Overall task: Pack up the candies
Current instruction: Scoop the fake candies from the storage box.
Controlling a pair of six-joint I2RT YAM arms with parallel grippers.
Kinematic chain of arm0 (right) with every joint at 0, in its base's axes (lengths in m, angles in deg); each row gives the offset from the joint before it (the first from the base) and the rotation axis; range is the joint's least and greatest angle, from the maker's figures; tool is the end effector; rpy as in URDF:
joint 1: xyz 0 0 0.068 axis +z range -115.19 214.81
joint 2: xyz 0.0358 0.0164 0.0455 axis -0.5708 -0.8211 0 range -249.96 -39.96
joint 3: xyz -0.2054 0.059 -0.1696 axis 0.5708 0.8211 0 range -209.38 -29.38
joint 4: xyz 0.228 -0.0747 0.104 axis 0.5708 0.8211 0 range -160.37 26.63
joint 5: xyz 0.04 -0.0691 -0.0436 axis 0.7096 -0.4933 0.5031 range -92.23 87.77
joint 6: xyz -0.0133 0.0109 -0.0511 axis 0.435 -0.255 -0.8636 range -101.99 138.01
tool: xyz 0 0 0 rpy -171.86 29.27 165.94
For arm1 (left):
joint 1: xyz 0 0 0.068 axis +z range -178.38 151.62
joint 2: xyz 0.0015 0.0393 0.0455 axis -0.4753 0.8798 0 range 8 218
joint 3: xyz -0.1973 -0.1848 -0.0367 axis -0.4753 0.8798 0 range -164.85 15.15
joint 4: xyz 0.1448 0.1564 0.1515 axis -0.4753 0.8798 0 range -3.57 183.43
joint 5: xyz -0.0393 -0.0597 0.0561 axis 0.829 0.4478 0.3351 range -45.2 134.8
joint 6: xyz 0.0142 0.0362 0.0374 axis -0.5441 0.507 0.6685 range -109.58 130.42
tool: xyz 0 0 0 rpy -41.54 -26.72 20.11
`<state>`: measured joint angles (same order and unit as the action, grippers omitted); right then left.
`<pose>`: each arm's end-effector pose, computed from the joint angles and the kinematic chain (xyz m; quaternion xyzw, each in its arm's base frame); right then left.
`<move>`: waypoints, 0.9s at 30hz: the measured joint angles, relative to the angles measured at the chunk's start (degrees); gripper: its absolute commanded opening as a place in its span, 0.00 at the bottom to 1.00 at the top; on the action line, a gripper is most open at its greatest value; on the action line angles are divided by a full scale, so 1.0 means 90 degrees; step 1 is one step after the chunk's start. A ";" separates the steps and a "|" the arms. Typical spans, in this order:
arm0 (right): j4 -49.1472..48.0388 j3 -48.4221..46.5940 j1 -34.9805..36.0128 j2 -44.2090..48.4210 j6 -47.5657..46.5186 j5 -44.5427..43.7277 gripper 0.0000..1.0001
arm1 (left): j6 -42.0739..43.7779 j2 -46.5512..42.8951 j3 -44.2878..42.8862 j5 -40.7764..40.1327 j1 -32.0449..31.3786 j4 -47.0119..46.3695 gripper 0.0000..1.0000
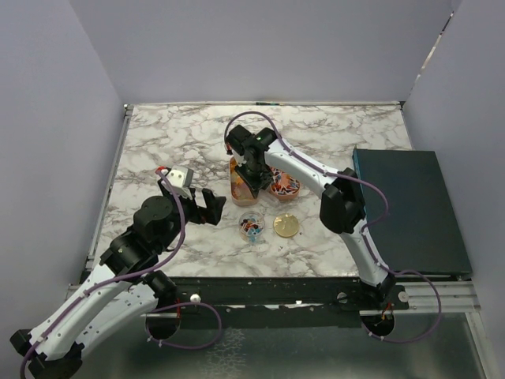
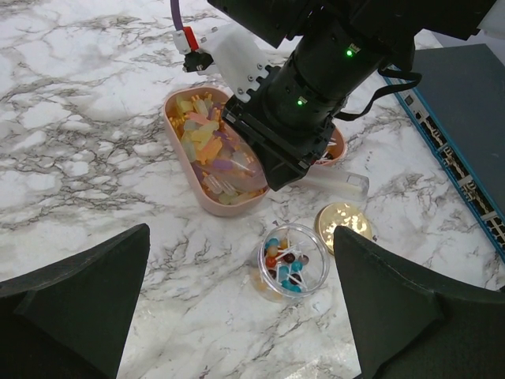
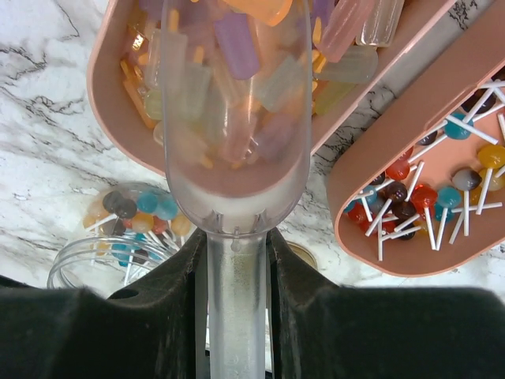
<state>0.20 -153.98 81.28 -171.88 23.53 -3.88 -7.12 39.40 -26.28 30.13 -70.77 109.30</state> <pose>0.3245 0.3401 0.2311 -0.3465 0.9320 0.0334 0.1011 0.1030 -0.0818 0.3287 0.0890 0.7743 -0.2225 0.5856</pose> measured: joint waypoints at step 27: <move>-0.0950 0.0726 -0.0070 0.0075 0.0061 -0.0056 0.00 | 0.0000 0.0121 0.0000 -0.0049 0.0000 0.0000 0.99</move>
<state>-8.35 -147.44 80.65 -171.20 24.08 -4.38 -7.12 40.49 -26.28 29.69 -70.77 109.30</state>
